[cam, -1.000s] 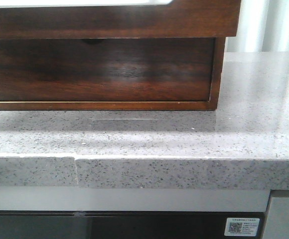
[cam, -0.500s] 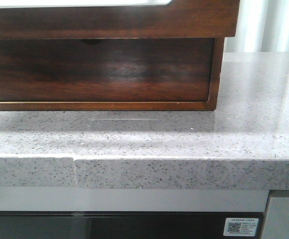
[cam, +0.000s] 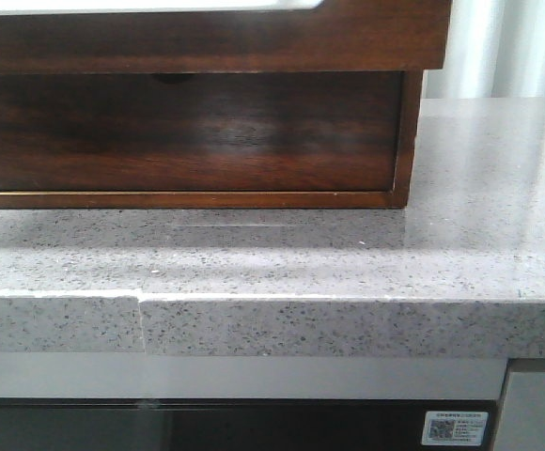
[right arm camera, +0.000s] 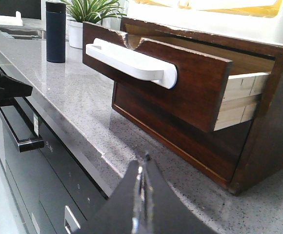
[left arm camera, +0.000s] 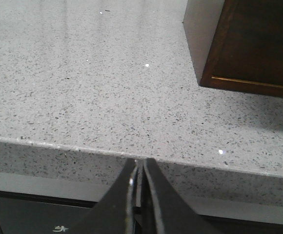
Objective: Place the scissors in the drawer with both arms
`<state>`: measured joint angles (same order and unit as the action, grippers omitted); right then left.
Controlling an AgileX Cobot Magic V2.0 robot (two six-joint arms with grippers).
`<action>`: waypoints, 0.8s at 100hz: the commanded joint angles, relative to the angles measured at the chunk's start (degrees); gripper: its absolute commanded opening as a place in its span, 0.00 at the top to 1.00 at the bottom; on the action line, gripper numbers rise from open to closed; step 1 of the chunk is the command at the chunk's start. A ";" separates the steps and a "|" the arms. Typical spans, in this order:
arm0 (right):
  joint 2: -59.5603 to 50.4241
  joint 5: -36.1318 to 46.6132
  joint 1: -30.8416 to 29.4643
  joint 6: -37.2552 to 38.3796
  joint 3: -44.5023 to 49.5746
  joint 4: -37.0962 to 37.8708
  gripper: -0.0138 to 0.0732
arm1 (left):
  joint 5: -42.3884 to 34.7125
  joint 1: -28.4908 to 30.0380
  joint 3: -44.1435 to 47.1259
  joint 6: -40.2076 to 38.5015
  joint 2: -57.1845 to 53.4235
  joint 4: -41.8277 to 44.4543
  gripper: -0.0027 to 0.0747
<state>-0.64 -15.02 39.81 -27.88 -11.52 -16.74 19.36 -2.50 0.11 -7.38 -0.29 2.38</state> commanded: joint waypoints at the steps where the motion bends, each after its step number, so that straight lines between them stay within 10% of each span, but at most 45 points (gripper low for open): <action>1: 0.50 4.73 -0.07 -0.02 -1.49 -0.58 0.91 | -1.13 0.11 1.29 0.18 -1.78 -0.78 0.99; 59: 0.50 5.18 -0.19 -0.02 -0.22 0.14 0.91 | -1.13 0.11 1.29 0.18 -1.78 -0.78 0.99; 80: 0.50 8.67 -6.10 6.15 5.83 11.05 0.91 | -1.13 0.11 1.29 0.18 -1.78 -0.78 0.99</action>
<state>-0.64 -13.09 36.69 -25.93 -5.87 -8.34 19.45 -2.50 0.11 -7.38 -0.29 2.34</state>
